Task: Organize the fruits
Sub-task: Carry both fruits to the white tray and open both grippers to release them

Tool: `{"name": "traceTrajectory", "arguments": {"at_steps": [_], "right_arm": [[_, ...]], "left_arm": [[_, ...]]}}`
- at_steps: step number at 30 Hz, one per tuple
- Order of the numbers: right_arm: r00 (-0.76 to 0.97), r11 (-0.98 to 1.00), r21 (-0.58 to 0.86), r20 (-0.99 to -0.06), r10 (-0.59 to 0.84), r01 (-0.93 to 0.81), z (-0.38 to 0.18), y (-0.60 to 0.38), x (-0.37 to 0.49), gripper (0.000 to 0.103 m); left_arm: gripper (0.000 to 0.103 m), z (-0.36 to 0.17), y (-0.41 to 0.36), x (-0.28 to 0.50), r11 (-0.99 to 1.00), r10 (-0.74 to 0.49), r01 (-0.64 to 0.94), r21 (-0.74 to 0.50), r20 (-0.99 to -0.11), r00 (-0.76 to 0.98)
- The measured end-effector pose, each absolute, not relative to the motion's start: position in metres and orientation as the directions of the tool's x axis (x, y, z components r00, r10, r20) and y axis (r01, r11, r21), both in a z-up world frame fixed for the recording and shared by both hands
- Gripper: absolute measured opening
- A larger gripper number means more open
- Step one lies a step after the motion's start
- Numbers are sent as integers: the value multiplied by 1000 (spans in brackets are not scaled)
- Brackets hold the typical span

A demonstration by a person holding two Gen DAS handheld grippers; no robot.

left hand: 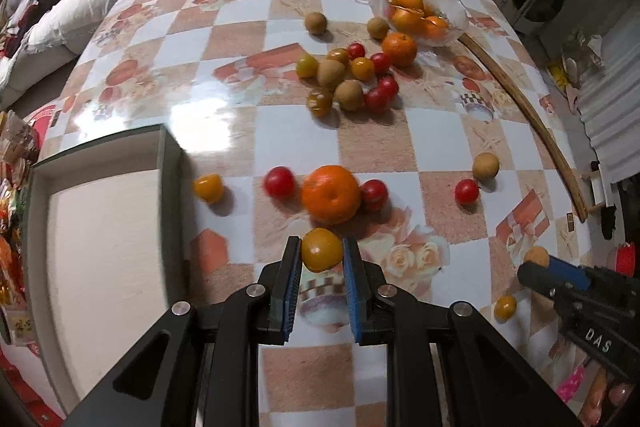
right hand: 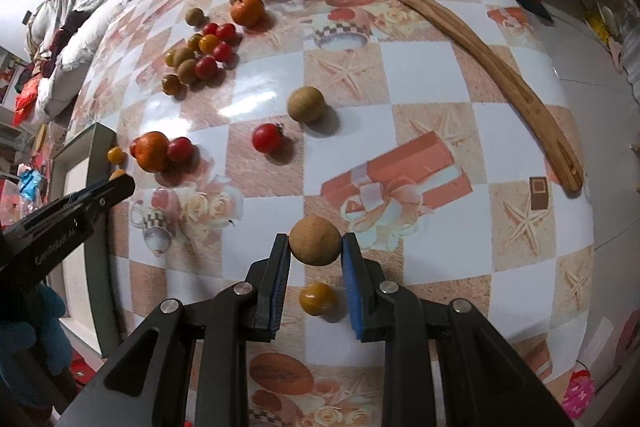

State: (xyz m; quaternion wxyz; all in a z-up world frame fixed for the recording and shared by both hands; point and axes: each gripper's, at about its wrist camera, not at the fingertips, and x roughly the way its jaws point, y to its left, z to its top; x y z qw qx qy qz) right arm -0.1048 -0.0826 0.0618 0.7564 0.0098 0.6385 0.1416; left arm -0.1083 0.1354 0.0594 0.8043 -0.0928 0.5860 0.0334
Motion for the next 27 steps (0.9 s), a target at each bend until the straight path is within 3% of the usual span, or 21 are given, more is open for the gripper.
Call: {"name": "traceTrajectory", "arguments": {"at_steps": [16,27], "right_arm": [[128,871,235,-940,317,-431,90,48,-102,28],[11,766,313,-923,385,-561,77,167,-113,28]], "left_arm": [[22,80,253,-159,927,63,-368,-71,-939,338],[22,39,332,-190,882,144,-472,7,-956,255]]}}
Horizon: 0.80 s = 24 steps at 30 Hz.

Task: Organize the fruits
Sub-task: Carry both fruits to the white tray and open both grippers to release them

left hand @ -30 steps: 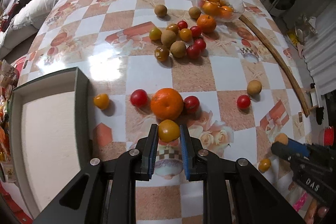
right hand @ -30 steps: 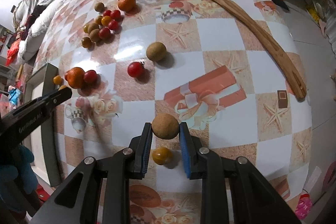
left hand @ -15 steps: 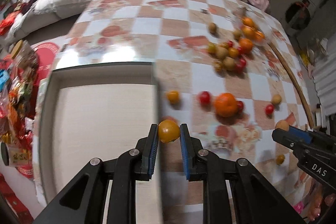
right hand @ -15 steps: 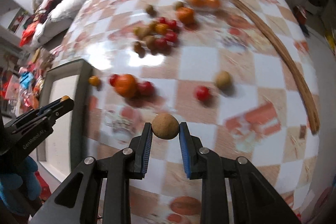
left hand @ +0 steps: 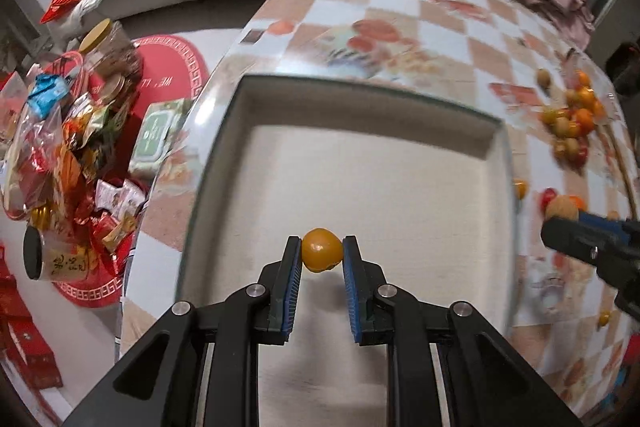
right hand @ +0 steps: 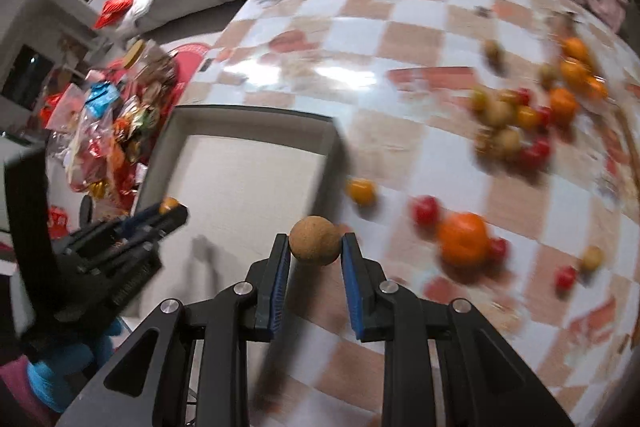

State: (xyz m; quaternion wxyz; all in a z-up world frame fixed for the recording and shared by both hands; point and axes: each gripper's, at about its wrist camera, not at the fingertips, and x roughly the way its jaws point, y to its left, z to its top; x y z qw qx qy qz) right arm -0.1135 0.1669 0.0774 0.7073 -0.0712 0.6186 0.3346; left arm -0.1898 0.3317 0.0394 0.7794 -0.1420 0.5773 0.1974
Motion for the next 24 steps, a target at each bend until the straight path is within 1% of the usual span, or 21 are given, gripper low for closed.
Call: {"name": "traceTrajectory", "arguments": {"at_steps": [4,11,13,14,15,16,19,21,23,24], "right_arm": [[-26,748,316,-928,372,-583,61,201,-110,28],[-48,717,279,-945,325,-638,40,241,-110,28],[-49,713,267,-949,311,-648,35,246,-110,28],[-47,711,260,-952,304,-653,33,248,-110,28],[-48,708,254,-954,297,-659,30,250,-111,28],[-49,705,246,-956,288,-665,27,252,-111,28],[-52,698,234,-961,272,-677,22,255,-112,29],[-58,690,244,-958,281,-681,22,256,-111,38],[-86,680,276,-950,299,-680,23,258,-110,57],[-80,683,267,-953,292,-680,23,260,-109,61]], "left_arm": [[22,28,342,-192,880,152,-474,22,-959,238],[22,18,348,-193,884,149,-468,22,-960,236],[27,18,348,-193,887,164,-461,40,-959,232],[42,19,348,-193,885,174,-462,49,-957,232],[69,19,349,-194,885,172,-464,44,-957,235],[76,21,349,-195,882,171,-469,38,-954,245],[76,23,349,-197,887,184,-459,46,-948,261],[76,20,349,-197,890,176,-453,47,-953,247],[76,18,349,-198,889,172,-456,46,-956,239],[76,18,349,-199,886,174,-461,47,-956,236]]}}
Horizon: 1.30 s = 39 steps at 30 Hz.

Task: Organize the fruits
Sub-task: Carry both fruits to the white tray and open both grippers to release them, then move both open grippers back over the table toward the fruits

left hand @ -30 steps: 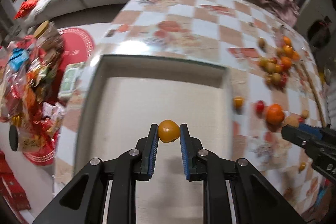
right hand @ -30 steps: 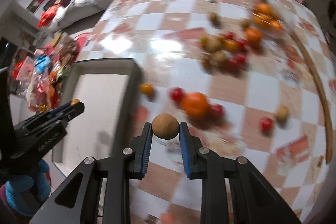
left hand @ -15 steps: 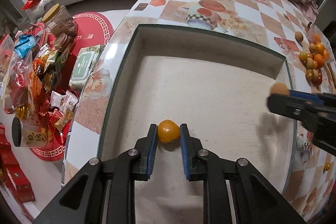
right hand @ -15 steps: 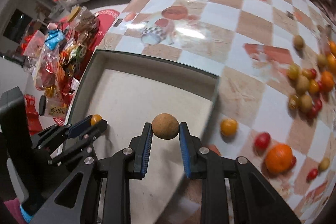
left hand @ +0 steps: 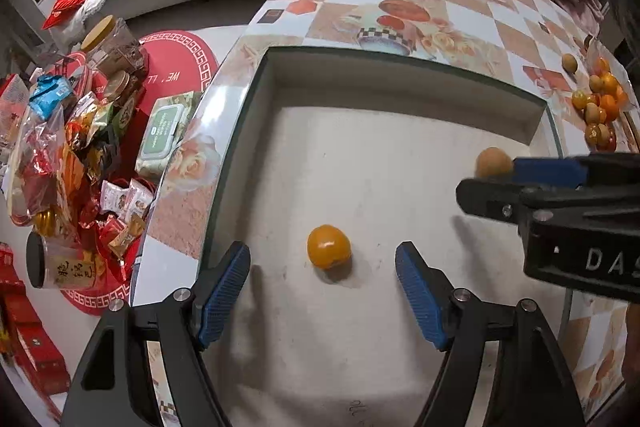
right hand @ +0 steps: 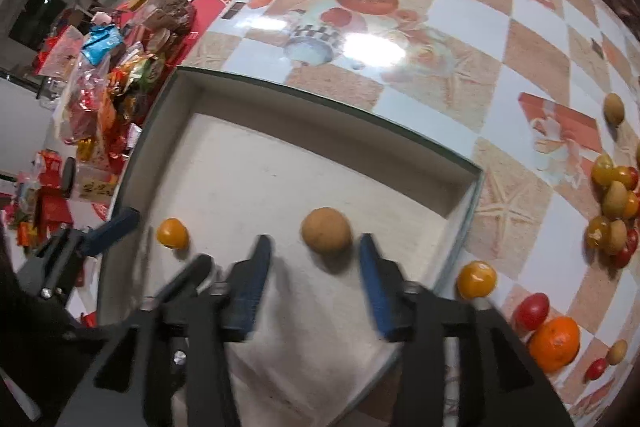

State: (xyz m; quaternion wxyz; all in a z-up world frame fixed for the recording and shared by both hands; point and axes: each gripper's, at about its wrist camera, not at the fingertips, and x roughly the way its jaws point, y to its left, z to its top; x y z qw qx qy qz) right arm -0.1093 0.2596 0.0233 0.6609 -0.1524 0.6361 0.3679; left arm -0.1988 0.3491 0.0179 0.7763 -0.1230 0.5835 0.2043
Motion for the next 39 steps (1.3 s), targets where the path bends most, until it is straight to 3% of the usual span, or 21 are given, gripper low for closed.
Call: {"name": "traceTrajectory", "arguments": {"at_steps": [4,8,18,39], "right_arm": [[-79,693,293,-943,323,-659,30,259,-105,64],[-37,697,301,-929,367,-651,50,250,-103,78],[52,769,319,-908,415,-554,84,189,-91,78],[130,962,177,-970,206,-206,58,-35,-107,78]], "left_arm": [[76,20,348,-201,887,171,-460,48,-958,230],[76,27,344,-200,892,176,-448,57,-958,228],[76,51,306,-181,920,154,-389,43,-953,260],[76,69,158,-118,993,-27,-103,-60,-953,301]]}}
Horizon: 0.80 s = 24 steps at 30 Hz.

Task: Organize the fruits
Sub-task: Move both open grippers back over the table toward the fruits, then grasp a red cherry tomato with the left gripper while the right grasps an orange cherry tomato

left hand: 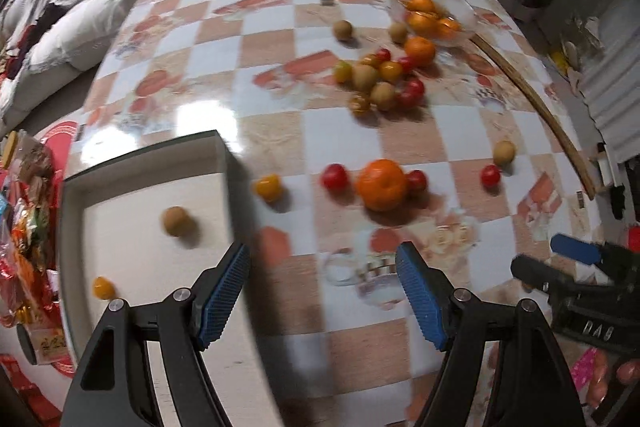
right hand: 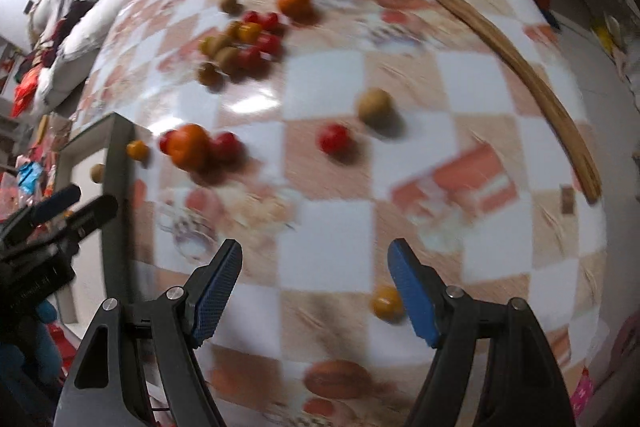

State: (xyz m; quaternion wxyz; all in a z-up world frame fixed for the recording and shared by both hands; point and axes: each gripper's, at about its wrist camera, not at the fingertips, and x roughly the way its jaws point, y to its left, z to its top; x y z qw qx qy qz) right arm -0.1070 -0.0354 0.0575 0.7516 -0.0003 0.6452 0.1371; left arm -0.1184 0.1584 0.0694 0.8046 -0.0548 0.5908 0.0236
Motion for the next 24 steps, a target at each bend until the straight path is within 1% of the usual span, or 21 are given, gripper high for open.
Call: {"name": "traceTrajectory", "arguments": {"at_steps": [6,12,20,24], "right_arm": [[126,979,142,-979,161,-147,47,-70,-122,78],[116,981,133,-982,149,-141,36,-83,-131,77],[126,973,135,-979,161,-189,31,-78,-137,54],[127,970,145,-977,172,-197,28,-76,-140,52]], "left_arm": [[76,54,134,-107,993,-47,-93,-74,-963,264],[76,56,100,-97,998,-65,19,-62,-957,284],[76,52,57,-63,984,-140,150,-100,-947,288],[76,42,37,-47,974,-157,203,-102,-947,280]]}}
